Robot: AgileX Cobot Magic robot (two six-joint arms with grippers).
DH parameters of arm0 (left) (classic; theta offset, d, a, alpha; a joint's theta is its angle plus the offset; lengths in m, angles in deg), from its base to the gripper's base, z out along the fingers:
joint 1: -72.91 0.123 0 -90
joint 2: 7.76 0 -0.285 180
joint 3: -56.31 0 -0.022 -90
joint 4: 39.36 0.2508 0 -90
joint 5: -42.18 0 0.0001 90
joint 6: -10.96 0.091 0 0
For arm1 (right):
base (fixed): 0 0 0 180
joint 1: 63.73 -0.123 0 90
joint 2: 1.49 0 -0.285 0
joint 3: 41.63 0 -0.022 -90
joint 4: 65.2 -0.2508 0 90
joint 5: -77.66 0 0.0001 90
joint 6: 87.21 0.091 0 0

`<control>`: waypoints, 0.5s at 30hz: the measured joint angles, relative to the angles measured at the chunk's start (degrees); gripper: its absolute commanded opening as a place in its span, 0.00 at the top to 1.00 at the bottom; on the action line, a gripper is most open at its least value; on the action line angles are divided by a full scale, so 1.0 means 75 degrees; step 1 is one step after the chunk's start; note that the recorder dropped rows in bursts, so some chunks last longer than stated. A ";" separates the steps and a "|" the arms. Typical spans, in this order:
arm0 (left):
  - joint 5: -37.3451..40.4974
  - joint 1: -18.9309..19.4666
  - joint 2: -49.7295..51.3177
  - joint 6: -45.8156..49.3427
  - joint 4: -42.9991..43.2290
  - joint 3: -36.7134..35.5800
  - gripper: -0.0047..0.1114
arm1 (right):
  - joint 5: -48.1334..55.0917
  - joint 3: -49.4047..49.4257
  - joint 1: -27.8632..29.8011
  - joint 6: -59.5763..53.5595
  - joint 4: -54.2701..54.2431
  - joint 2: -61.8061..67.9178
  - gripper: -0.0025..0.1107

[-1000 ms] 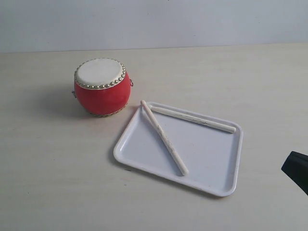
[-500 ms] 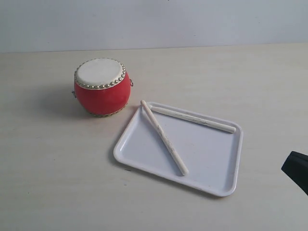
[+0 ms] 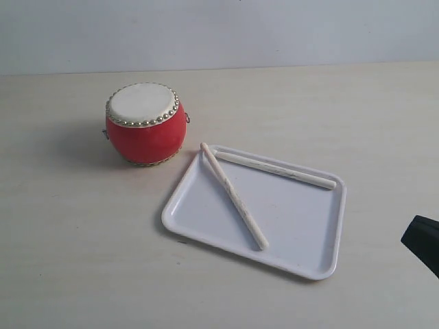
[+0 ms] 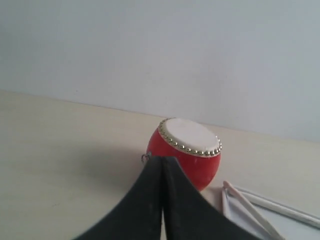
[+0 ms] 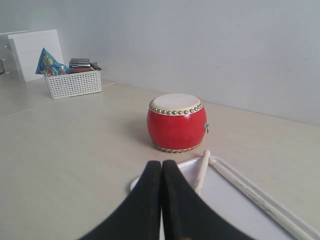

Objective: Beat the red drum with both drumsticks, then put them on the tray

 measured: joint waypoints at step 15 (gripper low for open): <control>-0.0113 0.0000 0.0000 -0.0648 0.0348 0.0000 0.96 | 0.0000 0.0000 0.0000 0.0000 0.0000 0.0000 0.98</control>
